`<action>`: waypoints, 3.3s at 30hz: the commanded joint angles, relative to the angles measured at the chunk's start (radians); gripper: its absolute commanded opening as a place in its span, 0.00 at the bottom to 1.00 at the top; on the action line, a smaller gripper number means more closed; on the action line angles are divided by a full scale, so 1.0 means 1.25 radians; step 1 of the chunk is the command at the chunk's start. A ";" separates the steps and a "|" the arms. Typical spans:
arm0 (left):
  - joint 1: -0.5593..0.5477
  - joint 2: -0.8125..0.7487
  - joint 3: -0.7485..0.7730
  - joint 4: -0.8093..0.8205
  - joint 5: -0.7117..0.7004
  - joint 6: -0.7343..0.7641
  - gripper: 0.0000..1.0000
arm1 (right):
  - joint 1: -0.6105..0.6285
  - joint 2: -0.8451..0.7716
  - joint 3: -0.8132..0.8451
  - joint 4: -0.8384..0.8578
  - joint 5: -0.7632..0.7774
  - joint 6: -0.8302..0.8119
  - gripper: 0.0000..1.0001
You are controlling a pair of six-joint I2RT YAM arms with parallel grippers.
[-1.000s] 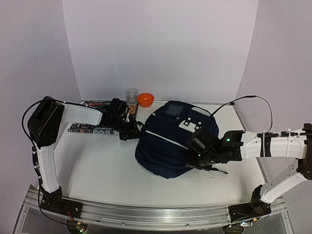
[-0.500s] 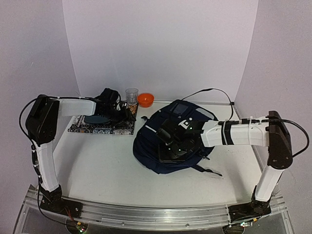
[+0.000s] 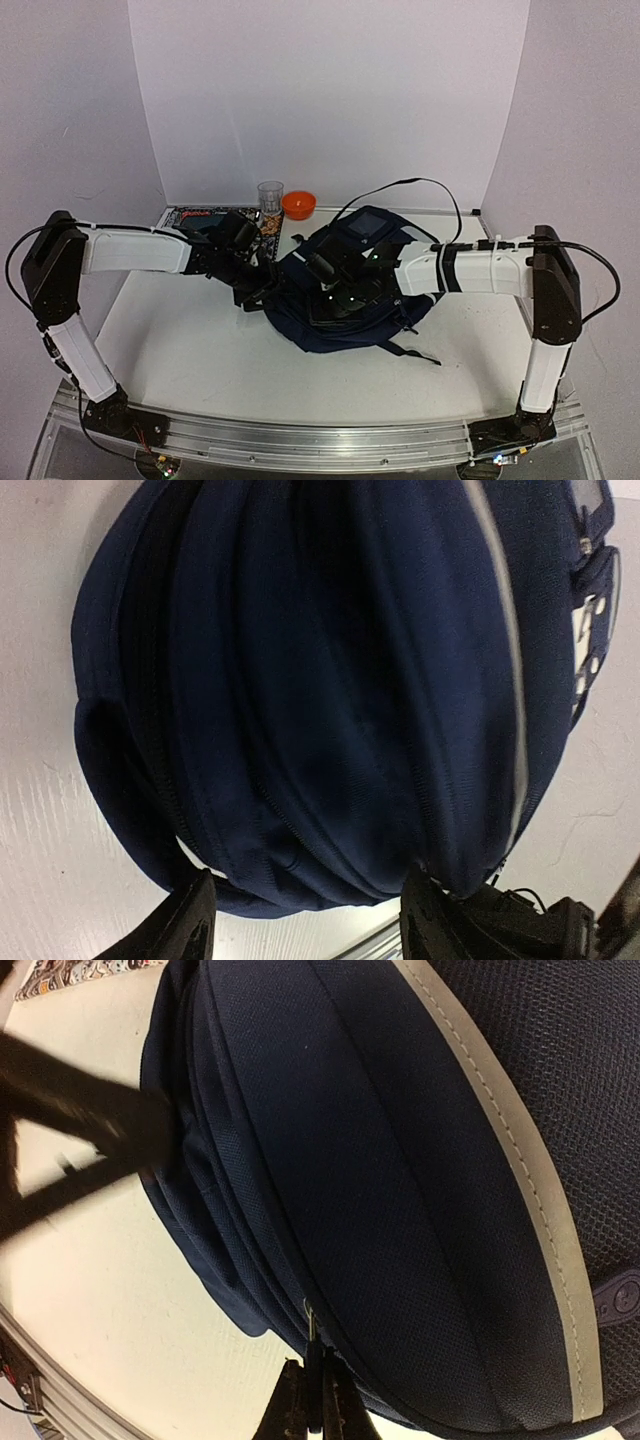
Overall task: Pack the student bag
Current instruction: Zip the upper front pocket of the student bag, then reset both arms
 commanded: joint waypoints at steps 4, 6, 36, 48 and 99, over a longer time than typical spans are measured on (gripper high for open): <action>-0.012 0.062 -0.044 0.061 -0.022 -0.073 0.62 | 0.011 0.003 0.028 0.023 -0.050 -0.052 0.00; -0.022 0.096 -0.030 0.077 -0.025 -0.075 0.60 | 0.011 0.006 0.029 0.023 -0.063 -0.064 0.00; 0.034 0.061 -0.205 0.040 -0.160 0.160 0.00 | -0.229 -0.243 -0.265 -0.114 0.000 -0.195 0.00; -0.098 -0.162 -0.228 0.075 -0.165 0.176 0.06 | -0.230 -0.359 -0.222 -0.005 0.084 -0.255 0.60; 0.369 -0.938 -0.254 0.009 -0.783 0.476 0.99 | -0.585 -1.196 -0.575 0.316 0.416 -0.580 0.98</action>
